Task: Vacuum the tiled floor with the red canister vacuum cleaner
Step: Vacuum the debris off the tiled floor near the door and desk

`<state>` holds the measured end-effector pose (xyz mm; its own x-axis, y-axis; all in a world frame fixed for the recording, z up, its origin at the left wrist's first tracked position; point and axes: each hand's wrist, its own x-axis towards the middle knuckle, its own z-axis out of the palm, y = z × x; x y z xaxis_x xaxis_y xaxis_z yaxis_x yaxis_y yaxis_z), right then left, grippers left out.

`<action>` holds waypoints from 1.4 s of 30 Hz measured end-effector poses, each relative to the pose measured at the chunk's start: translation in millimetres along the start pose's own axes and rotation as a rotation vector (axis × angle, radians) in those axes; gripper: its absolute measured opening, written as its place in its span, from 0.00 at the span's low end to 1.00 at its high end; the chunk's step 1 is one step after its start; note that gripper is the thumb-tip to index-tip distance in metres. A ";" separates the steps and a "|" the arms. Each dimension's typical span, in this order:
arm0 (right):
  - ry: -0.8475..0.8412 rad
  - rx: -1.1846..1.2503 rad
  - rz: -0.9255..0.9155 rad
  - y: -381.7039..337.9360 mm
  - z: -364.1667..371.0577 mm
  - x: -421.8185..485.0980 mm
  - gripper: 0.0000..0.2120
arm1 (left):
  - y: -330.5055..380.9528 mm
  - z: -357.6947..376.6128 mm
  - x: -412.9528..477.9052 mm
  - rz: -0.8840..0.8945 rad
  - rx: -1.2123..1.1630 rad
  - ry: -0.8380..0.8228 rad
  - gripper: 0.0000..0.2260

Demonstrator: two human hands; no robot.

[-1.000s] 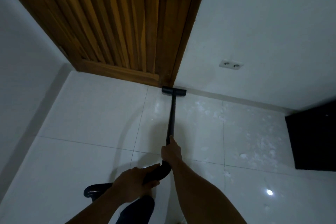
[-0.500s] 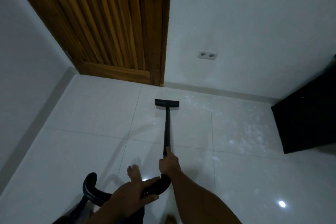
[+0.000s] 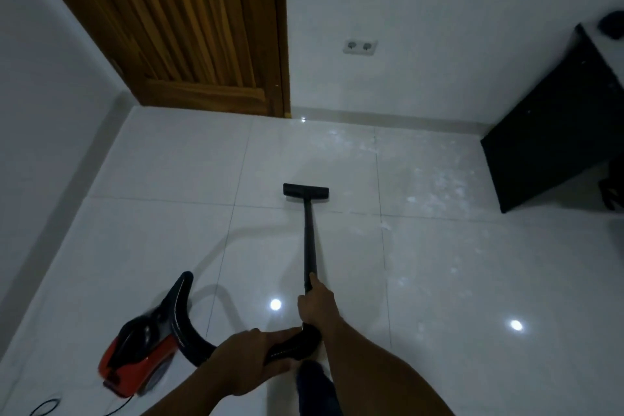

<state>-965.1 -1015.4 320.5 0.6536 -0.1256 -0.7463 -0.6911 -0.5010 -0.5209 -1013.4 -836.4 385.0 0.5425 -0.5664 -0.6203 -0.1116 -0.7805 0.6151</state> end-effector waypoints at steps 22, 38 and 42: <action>0.007 -0.080 0.086 270.1 72.7 -266.6 0.32 | 97.9 274.9 -190.2 0.109 0.189 -0.123 0.26; 0.051 -0.055 0.154 458.1 57.0 -393.4 0.31 | 202.7 452.1 -243.5 0.051 0.369 -0.300 0.38; 0.022 -0.063 0.178 481.7 57.3 -407.7 0.31 | 232.8 465.4 -258.9 -0.017 0.350 -0.300 0.29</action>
<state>-1582.1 -1156.4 350.1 0.5301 -0.2353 -0.8146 -0.7761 -0.5215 -0.3545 -1567.3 -994.5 462.3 0.2877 -0.5644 -0.7737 -0.4072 -0.8033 0.4346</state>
